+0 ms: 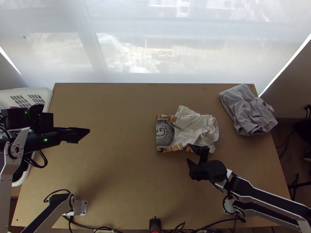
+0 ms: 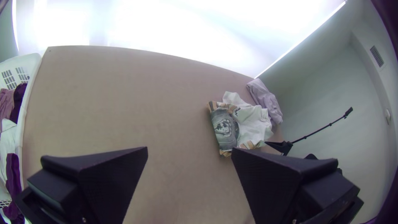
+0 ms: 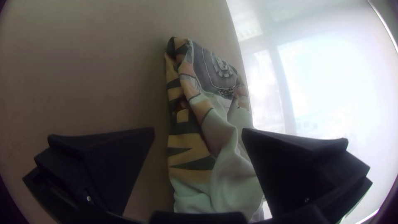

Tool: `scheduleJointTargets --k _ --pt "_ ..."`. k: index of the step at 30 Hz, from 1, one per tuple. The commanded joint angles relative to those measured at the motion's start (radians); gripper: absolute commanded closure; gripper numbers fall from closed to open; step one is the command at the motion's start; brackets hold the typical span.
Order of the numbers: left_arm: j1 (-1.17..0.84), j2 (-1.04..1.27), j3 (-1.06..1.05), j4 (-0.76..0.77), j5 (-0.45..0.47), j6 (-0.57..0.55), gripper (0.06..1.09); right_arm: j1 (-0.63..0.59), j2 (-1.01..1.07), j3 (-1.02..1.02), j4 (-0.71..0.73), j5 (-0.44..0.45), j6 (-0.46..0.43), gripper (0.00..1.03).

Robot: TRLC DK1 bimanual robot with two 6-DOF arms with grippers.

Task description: Fold the t-shirt

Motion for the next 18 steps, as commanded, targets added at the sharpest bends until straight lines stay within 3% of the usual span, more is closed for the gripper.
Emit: scheduleJointTargets --k 1,18 --pt "0.004 -0.003 -0.012 0.001 0.0 0.006 0.1 -0.042 0.124 0.026 0.077 -0.003 -0.049 0.05" --pt "0.018 0.006 -0.025 -0.005 0.0 0.043 0.1 -0.091 0.532 0.167 0.215 -0.035 -0.047 0.05"
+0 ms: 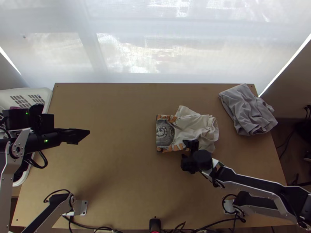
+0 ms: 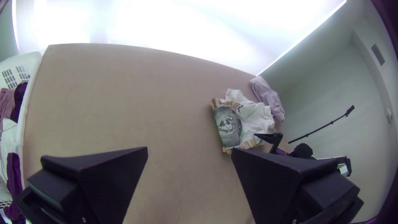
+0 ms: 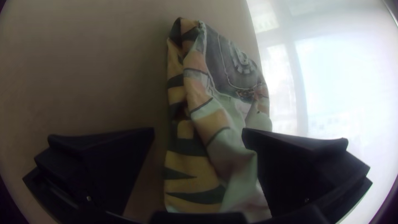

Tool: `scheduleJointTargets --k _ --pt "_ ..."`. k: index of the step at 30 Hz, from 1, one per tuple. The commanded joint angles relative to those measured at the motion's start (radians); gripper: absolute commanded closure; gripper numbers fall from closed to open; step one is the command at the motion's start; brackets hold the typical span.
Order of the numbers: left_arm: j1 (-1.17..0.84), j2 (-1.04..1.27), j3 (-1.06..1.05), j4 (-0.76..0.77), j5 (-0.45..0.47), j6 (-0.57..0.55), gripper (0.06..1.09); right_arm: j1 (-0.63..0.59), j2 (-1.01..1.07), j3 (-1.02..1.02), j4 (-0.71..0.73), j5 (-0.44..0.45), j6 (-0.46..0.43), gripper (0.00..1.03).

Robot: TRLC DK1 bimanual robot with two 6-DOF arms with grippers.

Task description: Fold the t-shirt

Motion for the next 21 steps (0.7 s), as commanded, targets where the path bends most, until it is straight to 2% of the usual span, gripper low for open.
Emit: scheduleJointTargets --k 1,4,6,7,9,11,21 --pt "0.006 0.01 -0.004 0.0 0.0 0.017 0.1 -0.041 0.193 0.065 0.065 -0.005 -0.001 0.05" --pt "0.007 0.014 -0.004 0.002 0.0 0.019 0.1 -0.098 0.272 0.122 0.076 -0.006 0.0 0.05" --pt "0.01 0.016 -0.004 0.002 0.0 0.022 0.1 -0.13 0.31 0.168 0.074 -0.006 0.0 0.16" --pt "0.012 0.016 -0.004 0.002 0.0 0.024 0.1 -0.146 0.327 0.196 0.064 -0.008 0.002 0.29" --pt "0.015 0.018 -0.004 0.003 0.0 0.025 0.1 -0.182 0.351 0.243 0.047 -0.022 0.002 0.7" --pt "0.015 0.021 -0.003 0.005 0.0 0.025 0.1 -0.207 0.362 0.277 0.028 -0.026 0.003 1.01" --pt "0.014 0.053 0.019 0.023 0.003 0.021 0.1 -0.32 0.212 0.486 -0.179 -0.032 0.194 1.0"
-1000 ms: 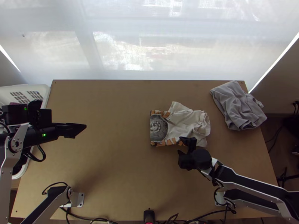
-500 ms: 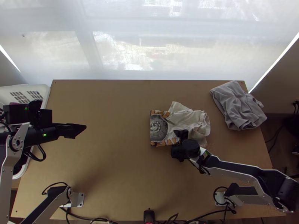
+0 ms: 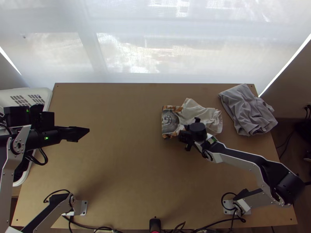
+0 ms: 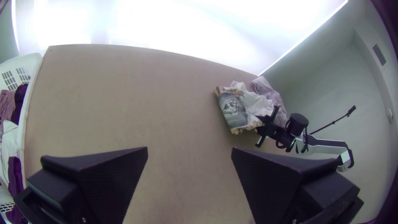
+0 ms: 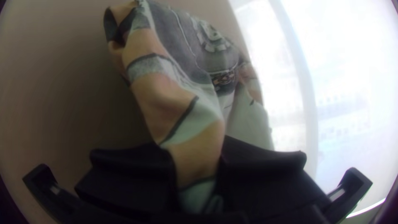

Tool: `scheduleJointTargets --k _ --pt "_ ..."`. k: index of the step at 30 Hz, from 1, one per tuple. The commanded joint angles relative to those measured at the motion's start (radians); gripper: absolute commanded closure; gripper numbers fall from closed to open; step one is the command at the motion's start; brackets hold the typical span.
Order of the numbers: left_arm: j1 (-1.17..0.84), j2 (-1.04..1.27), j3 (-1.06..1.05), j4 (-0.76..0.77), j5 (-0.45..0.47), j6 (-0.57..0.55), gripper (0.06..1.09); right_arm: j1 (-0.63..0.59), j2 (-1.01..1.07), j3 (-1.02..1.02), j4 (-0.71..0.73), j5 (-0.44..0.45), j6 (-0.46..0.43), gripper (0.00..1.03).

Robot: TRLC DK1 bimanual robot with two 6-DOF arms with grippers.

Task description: Fold the t-shirt

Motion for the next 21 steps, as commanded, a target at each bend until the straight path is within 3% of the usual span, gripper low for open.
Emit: scheduleJointTargets --k 1,9,21 --pt "-0.002 0.022 0.013 0.013 0.004 -0.004 0.1 -0.087 -0.094 0.177 -0.124 -0.007 0.119 1.0" --pt "-0.014 0.03 0.029 0.026 0.005 -0.022 0.1 -0.205 -0.136 0.415 -0.27 -0.011 0.222 1.0" --pt "-0.013 0.009 0.029 0.008 0.004 -0.025 0.1 -0.518 -0.14 0.574 -0.302 -0.081 0.271 1.0"
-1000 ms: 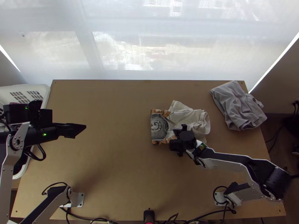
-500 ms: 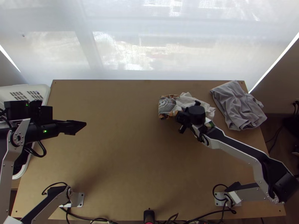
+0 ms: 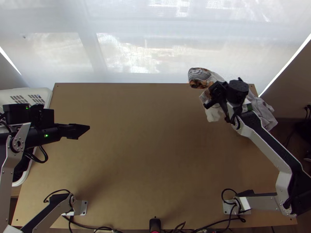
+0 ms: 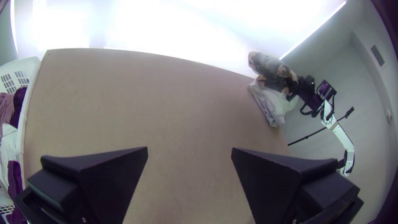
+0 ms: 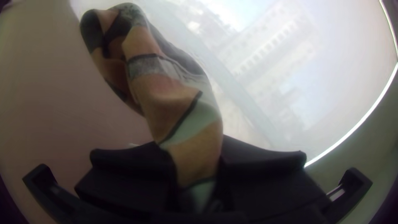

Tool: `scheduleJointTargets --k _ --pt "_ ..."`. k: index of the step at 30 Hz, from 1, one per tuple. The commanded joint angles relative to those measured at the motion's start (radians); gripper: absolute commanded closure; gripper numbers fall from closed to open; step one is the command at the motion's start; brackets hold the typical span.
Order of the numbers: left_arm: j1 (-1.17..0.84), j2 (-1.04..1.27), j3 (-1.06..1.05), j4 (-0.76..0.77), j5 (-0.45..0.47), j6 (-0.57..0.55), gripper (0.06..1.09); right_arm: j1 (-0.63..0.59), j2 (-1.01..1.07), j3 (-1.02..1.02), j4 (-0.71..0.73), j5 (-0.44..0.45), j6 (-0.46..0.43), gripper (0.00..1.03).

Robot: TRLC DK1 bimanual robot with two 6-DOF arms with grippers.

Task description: Fold the t-shirt

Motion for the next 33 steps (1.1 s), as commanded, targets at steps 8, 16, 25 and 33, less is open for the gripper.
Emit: scheduleJointTargets --k 8,16,25,33 --pt "-0.002 -0.008 -0.003 -0.009 0.0 -0.001 0.1 -0.465 0.035 0.174 -0.039 -0.184 0.005 1.0" --pt "0.0 -0.014 -0.007 -0.023 -0.002 0.001 0.1 -0.664 0.134 0.26 -0.033 -0.291 -0.061 1.0" --pt "0.006 -0.037 -0.026 -0.051 -0.003 0.007 0.1 -0.781 0.251 0.24 0.004 -0.348 -0.162 1.0" --pt "0.012 -0.05 -0.026 -0.074 -0.003 0.007 0.1 -0.69 0.372 0.108 0.084 -0.317 -0.13 1.0"
